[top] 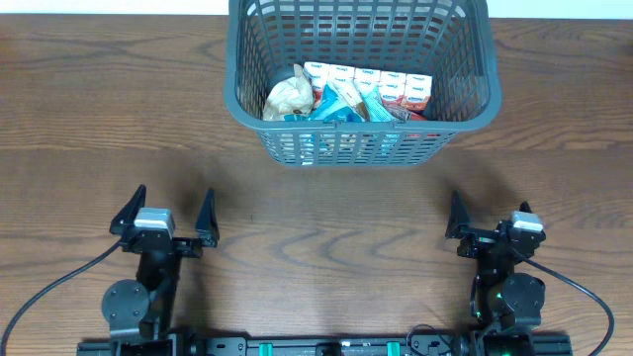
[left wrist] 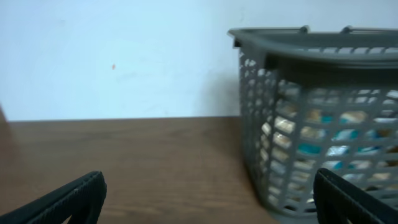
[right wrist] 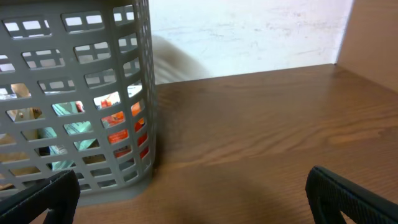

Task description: Pack container

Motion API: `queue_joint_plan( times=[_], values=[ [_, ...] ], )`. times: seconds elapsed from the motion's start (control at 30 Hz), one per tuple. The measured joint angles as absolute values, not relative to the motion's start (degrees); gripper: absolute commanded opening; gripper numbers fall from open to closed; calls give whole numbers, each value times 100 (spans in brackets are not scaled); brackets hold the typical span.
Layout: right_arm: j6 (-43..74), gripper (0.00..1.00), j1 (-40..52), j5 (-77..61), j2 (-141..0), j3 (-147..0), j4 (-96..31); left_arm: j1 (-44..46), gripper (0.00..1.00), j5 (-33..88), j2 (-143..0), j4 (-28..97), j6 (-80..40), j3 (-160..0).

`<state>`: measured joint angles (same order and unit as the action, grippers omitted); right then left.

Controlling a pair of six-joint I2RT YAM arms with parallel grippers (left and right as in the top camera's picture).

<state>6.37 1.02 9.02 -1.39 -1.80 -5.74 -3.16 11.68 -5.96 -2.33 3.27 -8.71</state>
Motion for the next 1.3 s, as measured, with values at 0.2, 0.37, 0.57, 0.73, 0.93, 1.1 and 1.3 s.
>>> queue_joint_plan(
  times=[0.2,0.37,0.57,0.73,0.93,1.1,1.3],
  values=[
    [637,99,102,902,-137,-180,-574,-316,99,427,-425,-322,388,-548],
    [637,99,102,902,-139,-180,-574,-316,99,45,-395,-86,495,-548],
    [637,99,102,902,-139,-180,-574,-316,99,-91,-395,117,499,-504],
    [637,99,102,899,-139,-180,-572,-316,99,-152,-237,123,495,-169],
    [637,99,102,899,-137,-178,-572,-316,99,-152,-62,137,493,-119],
    [637,99,102,899,-137,-178,-572,-316,99,-150,-62,150,495,-121],
    [637,99,102,899,-137,-178,-572,-316,99,-148,-62,150,493,-121]
  ],
)
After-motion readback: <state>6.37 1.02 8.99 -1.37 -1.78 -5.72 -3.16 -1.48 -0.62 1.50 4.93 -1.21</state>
